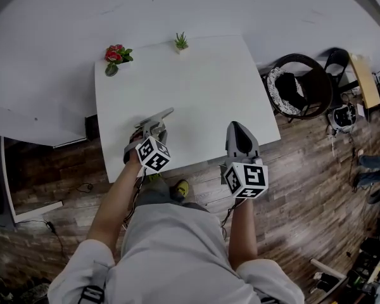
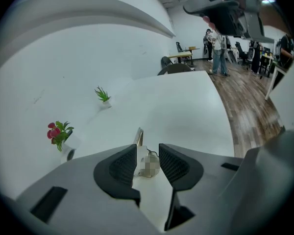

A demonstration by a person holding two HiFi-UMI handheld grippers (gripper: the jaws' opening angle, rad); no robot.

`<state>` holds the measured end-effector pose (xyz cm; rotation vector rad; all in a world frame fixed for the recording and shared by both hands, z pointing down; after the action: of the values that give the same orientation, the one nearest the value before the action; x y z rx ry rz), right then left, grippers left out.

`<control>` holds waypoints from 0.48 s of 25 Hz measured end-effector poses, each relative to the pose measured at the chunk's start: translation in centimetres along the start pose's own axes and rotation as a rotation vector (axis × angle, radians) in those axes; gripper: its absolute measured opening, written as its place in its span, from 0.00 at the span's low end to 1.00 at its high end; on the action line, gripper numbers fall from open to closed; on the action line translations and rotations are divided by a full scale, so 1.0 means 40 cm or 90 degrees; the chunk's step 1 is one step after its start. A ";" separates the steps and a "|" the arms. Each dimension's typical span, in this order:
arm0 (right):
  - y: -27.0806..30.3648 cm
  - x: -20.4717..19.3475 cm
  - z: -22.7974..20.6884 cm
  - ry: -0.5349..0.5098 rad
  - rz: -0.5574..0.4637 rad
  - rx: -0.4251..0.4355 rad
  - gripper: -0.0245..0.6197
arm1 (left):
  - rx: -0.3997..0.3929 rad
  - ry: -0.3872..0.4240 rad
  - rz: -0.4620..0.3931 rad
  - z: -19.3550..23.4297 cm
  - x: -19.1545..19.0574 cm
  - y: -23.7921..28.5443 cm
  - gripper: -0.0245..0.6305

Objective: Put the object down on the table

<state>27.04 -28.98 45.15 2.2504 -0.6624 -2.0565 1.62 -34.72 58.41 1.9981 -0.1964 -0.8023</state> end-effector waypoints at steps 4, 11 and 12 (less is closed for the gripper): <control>-0.009 0.006 0.012 -0.004 -0.007 0.005 0.05 | 0.003 -0.079 -0.050 0.018 0.004 -0.052 0.26; -0.025 0.017 0.034 0.003 -0.024 0.014 0.05 | 0.035 -0.176 -0.112 0.067 0.002 -0.160 0.23; -0.026 0.019 0.039 0.003 -0.026 0.017 0.05 | 0.044 -0.184 -0.121 0.074 0.002 -0.176 0.22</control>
<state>25.90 -27.85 43.93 2.3012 -0.6514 -2.0729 -1.38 -33.04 51.60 1.9793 -0.2049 -1.2230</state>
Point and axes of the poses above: the fingertips, and each gripper's own axes: y forward along the fingers, z to its left, x out of its top, the point moved 10 cm from there along -y, backward along the fingers, and after that the axes turned 6 degrees about z, right-handed, at the moved point
